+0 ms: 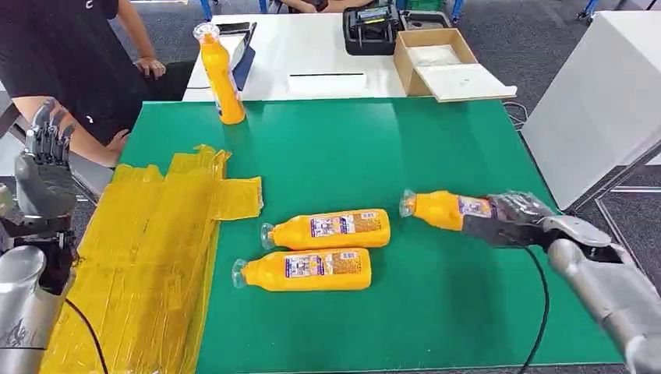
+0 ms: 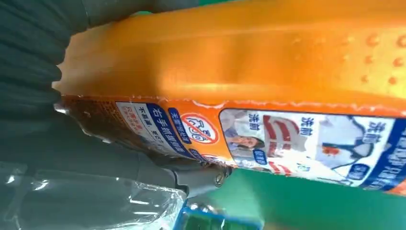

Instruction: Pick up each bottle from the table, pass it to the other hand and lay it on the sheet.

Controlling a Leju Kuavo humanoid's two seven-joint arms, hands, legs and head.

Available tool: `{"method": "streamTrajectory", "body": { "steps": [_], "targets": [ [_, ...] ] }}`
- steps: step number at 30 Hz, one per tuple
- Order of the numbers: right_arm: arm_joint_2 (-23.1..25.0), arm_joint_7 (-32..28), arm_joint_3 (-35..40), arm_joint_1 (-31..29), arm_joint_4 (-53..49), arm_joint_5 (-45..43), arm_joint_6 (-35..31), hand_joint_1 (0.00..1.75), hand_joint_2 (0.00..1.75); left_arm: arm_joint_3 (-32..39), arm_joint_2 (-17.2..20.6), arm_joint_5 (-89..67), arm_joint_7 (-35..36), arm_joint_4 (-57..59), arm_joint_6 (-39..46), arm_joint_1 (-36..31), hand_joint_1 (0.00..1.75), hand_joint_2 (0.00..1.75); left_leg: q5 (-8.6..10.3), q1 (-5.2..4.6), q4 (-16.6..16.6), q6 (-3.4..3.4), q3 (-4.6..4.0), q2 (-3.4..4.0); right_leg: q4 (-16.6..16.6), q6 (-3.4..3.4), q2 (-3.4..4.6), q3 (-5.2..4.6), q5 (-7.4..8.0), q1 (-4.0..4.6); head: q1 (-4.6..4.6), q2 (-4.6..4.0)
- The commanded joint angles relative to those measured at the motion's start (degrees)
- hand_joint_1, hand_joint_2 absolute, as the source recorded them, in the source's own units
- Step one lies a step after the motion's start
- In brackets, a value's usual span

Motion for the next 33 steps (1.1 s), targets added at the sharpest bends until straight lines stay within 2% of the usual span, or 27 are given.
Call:
{"method": "streamTrajectory", "body": {
  "steps": [1,6,9,12,13,15,22,25,28,33],
  "targets": [
    [-8.9,2.3,-6.4,-0.3,-24.7,-4.0,1.5,1.75,1.75,5.3,-5.4,-1.2,0.5,-4.7,-1.5,5.7,0.0,1.75,-0.12,-0.14,0.0,-0.1,0.04,0.06,0.1,0.02,-0.11,0.01,-0.14,-0.13,0.0,0.0],
    [-9.7,3.5,-9.8,-0.6,-31.1,-5.3,1.9,1.75,1.75,6.1,-6.0,0.3,1.0,-7.1,-3.9,8.4,0.0,1.75,-0.18,-0.14,0.0,-0.12,-0.03,0.2,0.1,-0.01,0.03,-0.13,-0.15,-0.13,0.0,0.0],
    [-4.7,4.0,-9.1,-5.3,-27.7,-4.4,2.4,1.75,1.75,5.6,-5.7,2.5,1.6,-8.3,-5.1,8.7,0.0,1.75,-0.11,-0.11,0.0,-0.08,-0.21,0.18,0.1,-0.01,0.05,-0.3,-0.07,-0.11,0.0,0.0],
    [0.4,3.6,-8.5,-6.5,-24.1,-3.4,-0.4,1.75,1.75,3.4,-5.9,5.6,2.4,-8.2,-6.5,8.0,0.0,1.75,-0.08,-0.03,0.0,-0.06,-0.25,0.31,0.0,-0.02,0.23,-0.29,0.03,-0.03,-0.02,0.0],
    [1.7,3.6,-8.5,-6.4,-23.2,-3.3,-1.5,1.75,1.75,2.6,-5.8,6.3,2.5,-8.1,-6.6,7.8,0.0,1.75,-0.22,-0.07,0.0,-0.2,0.07,0.52,0.1,-0.03,0.28,-0.05,-0.06,-0.05,-0.02,0.0],
    [4.9,3.5,-8.7,-6.2,-22.1,-3.2,-4.0,1.75,1.75,0.7,-6.5,8.1,2.7,-7.4,-7.7,6.4,0.0,1.75,-0.08,0.0,-0.1,-0.12,-0.05,0.31,-0.1,-0.02,0.16,-0.13,0.01,0.02,0.0,0.0],
    [5.1,3.6,-8.8,-6.2,-21.9,-3.0,-4.4,1.75,1.75,0.1,-6.4,8.4,2.7,-7.3,-7.3,6.2,0.0,1.75,-0.01,0.01,0.0,-0.12,-0.17,0.12,0.0,-0.01,-0.01,-0.22,-0.04,0.02,-0.04,0.0],
    [12.7,3.0,-10.1,-5.3,-20.0,-3.9,-8.2,1.75,1.75,-4.2,-8.5,8.7,2.8,-6.2,-7.7,2.4,0.0,1.75,-0.04,0.02,0.0,-0.14,-0.12,0.17,0.0,-0.02,0.01,-0.15,-0.05,0.03,-0.02,0.0],
    [19.0,3.1,-8.1,-4.4,-19.9,-3.5,-10.8,1.75,1.75,-8.9,-11.5,7.1,3.7,-6.5,-5.0,-0.9,0.0,1.75,-0.04,0.02,-0.1,-0.21,0.03,0.18,0.0,-0.03,-0.01,0.0,-0.04,0.05,-0.02,0.0],
    [21.0,4.5,-5.5,-1.6,-23.2,-3.4,-12.8,1.75,1.75,-13.8,-13.5,6.7,4.4,-4.0,-2.3,-6.0,0.0,1.75,0.05,0.06,0.0,-0.16,-0.2,-0.05,0.0,-0.04,-0.17,-0.21,-0.03,0.08,0.0,0.0]
  ]
}}
